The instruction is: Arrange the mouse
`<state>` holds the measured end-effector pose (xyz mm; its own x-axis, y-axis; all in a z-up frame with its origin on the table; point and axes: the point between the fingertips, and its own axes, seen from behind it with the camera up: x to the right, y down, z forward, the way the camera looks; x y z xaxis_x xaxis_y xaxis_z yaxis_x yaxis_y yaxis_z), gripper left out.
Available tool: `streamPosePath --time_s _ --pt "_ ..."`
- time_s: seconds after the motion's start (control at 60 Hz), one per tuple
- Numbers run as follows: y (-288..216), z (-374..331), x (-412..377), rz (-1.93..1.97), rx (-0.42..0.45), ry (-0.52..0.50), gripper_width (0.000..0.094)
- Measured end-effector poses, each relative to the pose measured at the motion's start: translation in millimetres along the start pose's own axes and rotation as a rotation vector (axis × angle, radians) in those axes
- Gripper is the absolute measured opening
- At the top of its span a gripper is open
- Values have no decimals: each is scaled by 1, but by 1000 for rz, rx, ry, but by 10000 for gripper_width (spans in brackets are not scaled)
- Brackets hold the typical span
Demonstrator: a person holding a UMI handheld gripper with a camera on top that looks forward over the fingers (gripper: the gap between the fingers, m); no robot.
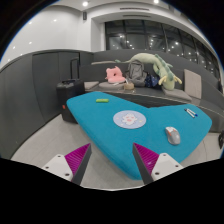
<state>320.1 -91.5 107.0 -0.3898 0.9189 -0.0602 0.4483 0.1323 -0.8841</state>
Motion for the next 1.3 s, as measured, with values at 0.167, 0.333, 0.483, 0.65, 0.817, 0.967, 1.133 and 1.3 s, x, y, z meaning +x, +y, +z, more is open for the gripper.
streamPosePath --time_s 0.167,0.333,0.483,0.65,0.817,0.967,1.133,1.3 --pt "3 1 61 12 1 101 848" --pt "21 3 138 30 -22 226 847" --pt "36 7 197 40 -21 284 847" --pt "53 16 241 31 -29 335 848" --pt "58 38 266 62 -19 343 846" --pt "52 70 288 77 -10 357 844" --pt "44 105 310 99 -9 374 842" --pt "39 143 337 107 -39 406 855"
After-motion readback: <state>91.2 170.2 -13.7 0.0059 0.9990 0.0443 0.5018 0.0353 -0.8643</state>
